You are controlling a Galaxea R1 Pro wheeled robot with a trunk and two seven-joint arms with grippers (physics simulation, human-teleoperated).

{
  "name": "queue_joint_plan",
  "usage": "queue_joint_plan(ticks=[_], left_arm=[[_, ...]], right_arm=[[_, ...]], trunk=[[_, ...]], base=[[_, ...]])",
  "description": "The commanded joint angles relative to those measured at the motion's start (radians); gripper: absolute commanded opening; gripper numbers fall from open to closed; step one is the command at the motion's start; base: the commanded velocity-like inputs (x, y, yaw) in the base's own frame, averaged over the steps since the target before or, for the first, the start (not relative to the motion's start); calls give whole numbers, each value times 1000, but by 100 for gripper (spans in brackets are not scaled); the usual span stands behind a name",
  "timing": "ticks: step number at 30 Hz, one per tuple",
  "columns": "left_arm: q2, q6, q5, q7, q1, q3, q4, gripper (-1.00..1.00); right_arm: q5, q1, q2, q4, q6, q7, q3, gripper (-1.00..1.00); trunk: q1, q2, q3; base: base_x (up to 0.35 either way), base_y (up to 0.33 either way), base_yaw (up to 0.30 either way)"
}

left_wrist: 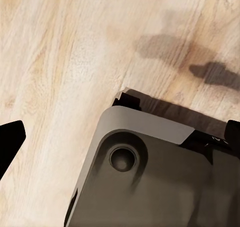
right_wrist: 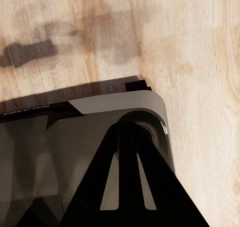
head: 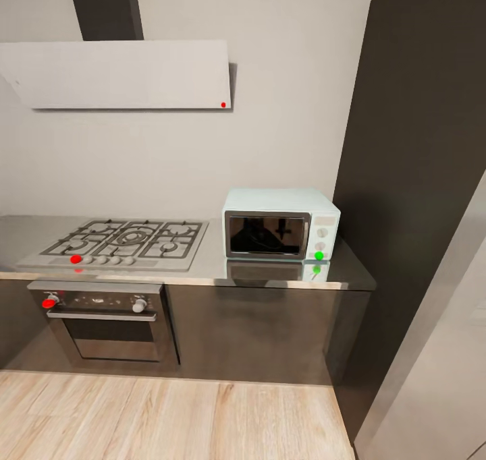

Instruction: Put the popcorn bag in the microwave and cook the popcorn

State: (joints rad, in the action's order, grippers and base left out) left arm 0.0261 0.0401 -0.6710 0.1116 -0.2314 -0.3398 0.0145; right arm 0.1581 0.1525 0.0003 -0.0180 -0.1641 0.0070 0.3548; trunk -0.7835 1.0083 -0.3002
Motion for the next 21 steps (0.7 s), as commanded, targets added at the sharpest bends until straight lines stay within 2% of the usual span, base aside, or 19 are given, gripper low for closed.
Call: queue_joint_plan(ticks=[1, 21], left_arm=[[0, 1, -7, 3, 0, -8, 1, 100], [0, 1, -7, 3, 0, -8, 1, 100]], right_arm=[[9, 1, 0, -2, -5, 1, 9, -100], [9, 1, 0, -2, -5, 1, 9, -100]], trunk=[[0, 1, -1], [0, 1, -1]], base=[[0, 0, 0], [0, 0, 0]])
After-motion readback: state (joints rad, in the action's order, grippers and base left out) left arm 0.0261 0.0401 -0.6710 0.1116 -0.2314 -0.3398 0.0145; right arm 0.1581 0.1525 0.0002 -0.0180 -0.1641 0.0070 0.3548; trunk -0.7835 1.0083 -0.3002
